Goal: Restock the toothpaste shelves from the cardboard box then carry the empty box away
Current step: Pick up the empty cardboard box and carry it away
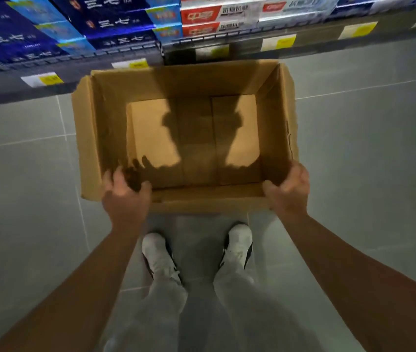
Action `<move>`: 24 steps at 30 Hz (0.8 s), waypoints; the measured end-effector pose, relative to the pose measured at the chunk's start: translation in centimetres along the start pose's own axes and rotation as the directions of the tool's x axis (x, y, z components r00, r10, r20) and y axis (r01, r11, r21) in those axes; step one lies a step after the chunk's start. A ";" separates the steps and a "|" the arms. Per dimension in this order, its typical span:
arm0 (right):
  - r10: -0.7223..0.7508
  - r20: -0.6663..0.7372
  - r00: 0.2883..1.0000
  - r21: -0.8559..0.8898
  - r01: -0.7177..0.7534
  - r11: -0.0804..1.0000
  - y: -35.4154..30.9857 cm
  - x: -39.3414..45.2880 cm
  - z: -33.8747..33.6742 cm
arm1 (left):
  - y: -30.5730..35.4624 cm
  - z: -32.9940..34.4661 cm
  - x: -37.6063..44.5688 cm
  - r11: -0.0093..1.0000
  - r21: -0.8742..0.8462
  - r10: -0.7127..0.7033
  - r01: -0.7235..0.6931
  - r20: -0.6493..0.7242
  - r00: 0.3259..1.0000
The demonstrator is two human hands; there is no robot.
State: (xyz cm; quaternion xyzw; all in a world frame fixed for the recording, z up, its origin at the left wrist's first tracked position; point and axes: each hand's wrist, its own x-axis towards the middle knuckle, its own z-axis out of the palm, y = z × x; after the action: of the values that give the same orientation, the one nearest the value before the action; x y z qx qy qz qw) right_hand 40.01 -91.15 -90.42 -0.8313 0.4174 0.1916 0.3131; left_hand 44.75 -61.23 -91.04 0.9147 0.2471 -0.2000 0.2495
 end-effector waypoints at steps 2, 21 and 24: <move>0.031 0.003 1.000 -0.033 -0.030 0.999 -0.1 2.1 1.1 | -0.8 0.4 2.7 0.991 0.068 -0.114 0.119 -0.070 0.991; -0.057 -0.086 0.995 -0.371 0.021 0.929 -2.1 -3.5 0.1 | -8.6 -6.5 0.6 0.996 -0.084 0.018 -0.022 -0.054 0.998; -0.117 -0.045 0.992 -0.355 0.094 0.930 -3.5 -7.3 -1.6 | -10.1 -10.1 -2.6 0.995 -0.070 -0.067 0.064 -0.037 0.997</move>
State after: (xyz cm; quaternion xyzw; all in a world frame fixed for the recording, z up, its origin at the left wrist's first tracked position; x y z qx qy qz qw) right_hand 38.73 -86.45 -83.72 -0.9009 0.3412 0.2186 0.1552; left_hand 39.54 -48.94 -85.28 0.9007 0.2886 -0.1815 0.2692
